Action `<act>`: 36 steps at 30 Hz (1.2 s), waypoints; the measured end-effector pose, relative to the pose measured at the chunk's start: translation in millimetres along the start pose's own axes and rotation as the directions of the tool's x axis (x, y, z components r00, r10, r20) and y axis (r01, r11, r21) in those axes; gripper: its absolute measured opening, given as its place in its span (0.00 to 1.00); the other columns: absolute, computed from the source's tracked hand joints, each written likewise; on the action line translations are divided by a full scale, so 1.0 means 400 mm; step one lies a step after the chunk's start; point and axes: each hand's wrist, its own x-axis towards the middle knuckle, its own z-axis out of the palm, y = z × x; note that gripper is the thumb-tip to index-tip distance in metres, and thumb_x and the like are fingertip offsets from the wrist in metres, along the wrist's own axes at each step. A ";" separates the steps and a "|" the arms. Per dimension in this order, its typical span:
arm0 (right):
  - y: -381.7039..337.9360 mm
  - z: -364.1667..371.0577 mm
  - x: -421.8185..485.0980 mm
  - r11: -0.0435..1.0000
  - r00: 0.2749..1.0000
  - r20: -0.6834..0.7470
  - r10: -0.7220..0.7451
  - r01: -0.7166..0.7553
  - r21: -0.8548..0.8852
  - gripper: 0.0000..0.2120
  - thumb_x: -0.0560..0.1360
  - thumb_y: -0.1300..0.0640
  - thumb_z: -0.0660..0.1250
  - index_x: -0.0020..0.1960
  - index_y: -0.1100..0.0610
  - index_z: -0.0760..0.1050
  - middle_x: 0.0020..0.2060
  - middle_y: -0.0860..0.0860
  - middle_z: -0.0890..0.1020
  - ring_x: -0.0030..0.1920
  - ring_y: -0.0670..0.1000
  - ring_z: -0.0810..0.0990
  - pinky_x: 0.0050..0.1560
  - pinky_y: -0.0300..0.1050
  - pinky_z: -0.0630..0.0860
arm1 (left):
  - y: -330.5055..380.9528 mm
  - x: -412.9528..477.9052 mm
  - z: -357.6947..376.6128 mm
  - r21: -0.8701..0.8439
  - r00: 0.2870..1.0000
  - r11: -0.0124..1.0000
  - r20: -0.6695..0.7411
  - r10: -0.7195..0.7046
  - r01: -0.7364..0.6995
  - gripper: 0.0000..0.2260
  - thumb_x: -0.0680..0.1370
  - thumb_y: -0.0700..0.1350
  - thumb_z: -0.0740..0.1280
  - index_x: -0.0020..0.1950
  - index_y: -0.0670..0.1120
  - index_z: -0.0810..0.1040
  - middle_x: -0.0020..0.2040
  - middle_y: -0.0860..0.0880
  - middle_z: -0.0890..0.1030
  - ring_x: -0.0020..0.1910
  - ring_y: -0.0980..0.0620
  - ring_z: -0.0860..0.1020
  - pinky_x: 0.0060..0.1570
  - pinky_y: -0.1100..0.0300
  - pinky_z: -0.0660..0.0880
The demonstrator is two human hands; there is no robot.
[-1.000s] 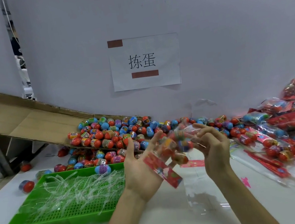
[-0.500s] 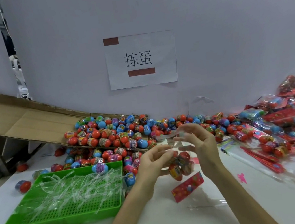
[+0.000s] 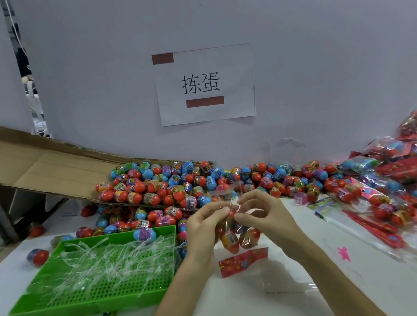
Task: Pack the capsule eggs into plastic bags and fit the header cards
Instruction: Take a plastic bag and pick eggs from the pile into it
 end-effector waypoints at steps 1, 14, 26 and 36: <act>-0.001 0.004 0.000 1.000 1.000 0.021 0.018 -0.017 -0.009 0.14 0.73 0.56 0.78 0.54 0.49 0.77 0.46 0.50 0.85 0.45 0.53 0.87 0.47 0.48 0.85 | 0.000 0.002 -0.002 -0.002 1.000 1.000 -0.018 -0.002 0.002 0.10 0.78 0.37 0.71 0.43 0.49 0.88 0.43 0.46 0.87 0.41 0.51 0.85 0.37 0.62 0.79; 0.002 0.023 -0.010 1.000 0.999 -0.029 0.014 -0.013 0.029 0.14 0.72 0.56 0.79 0.53 0.54 0.77 0.46 0.51 0.85 0.44 0.52 0.86 0.42 0.41 0.82 | 0.000 0.001 -0.005 -0.023 0.992 0.997 -0.097 0.076 -0.079 0.03 0.78 0.40 0.74 0.48 0.47 0.88 0.48 0.44 0.88 0.52 0.44 0.86 0.61 0.41 0.80; -0.001 0.017 -0.002 0.994 0.983 -0.186 -0.009 0.029 0.101 0.03 0.79 0.60 0.71 0.47 0.55 0.82 0.43 0.51 0.85 0.46 0.52 0.85 0.42 0.45 0.84 | -0.005 0.007 -0.002 -0.008 0.996 0.999 -0.066 0.053 -0.054 0.05 0.80 0.44 0.72 0.55 0.48 0.86 0.50 0.45 0.88 0.53 0.45 0.86 0.52 0.52 0.83; -0.004 0.027 -0.007 0.996 0.987 -0.155 -0.033 0.045 0.075 0.08 0.74 0.55 0.77 0.44 0.54 0.78 0.38 0.50 0.83 0.39 0.48 0.82 0.38 0.40 0.81 | -0.004 0.014 -0.008 -0.056 0.977 0.997 -0.211 0.043 -0.056 0.05 0.81 0.42 0.71 0.54 0.42 0.84 0.50 0.43 0.88 0.54 0.42 0.85 0.55 0.50 0.82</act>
